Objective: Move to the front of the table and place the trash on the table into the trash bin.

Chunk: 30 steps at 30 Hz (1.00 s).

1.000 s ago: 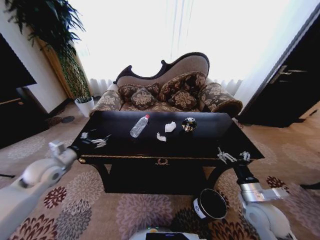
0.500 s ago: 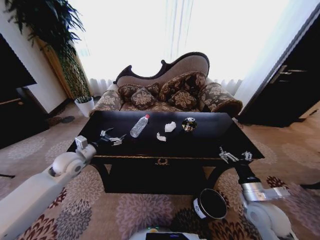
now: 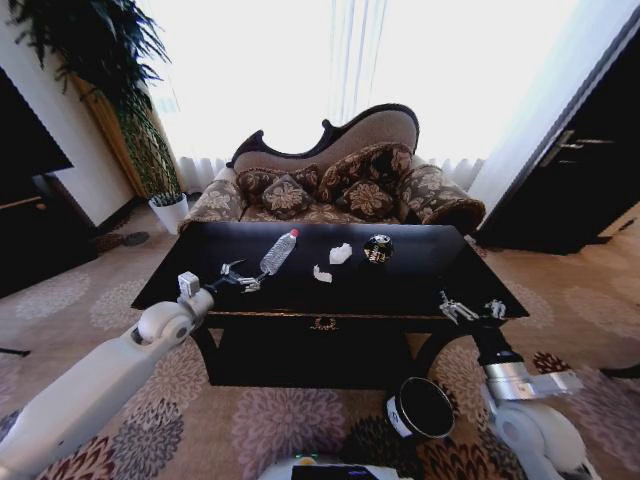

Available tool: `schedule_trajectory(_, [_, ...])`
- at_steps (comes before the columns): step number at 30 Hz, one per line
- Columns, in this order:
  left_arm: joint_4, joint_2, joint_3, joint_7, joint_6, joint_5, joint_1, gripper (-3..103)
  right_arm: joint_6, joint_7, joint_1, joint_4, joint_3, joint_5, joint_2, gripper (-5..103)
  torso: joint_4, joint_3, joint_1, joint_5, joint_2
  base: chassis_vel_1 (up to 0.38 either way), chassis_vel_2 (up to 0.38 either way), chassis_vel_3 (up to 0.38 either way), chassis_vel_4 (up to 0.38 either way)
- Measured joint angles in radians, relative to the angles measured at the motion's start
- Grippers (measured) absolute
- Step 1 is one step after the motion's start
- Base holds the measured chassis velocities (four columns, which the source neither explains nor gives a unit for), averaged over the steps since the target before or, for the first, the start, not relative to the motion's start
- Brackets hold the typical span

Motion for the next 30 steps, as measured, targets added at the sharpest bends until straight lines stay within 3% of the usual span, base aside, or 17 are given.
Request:
schedule_trajectory(12, [0.099, -0.055, 0.099, 0.022, -0.007, 0.001, -0.118, 100, -0.016, 0.013, 0.002, 0.02, 0.003, 0.006, 0.007, 100, 0.0, 0.0, 0.0, 0.0, 0.0, 0.0, 0.0, 0.0, 0.0])
schedule_trajectory(30, [0.211, -0.149, 0.187, 0.043, -0.022, 0.02, -0.204, 99, -0.026, 0.018, -0.004, 0.04, 0.002, -0.007, 0.021, 100, 0.0, 0.0, 0.0, 0.0, 0.0, 0.0, 0.0, 0.0, 0.0])
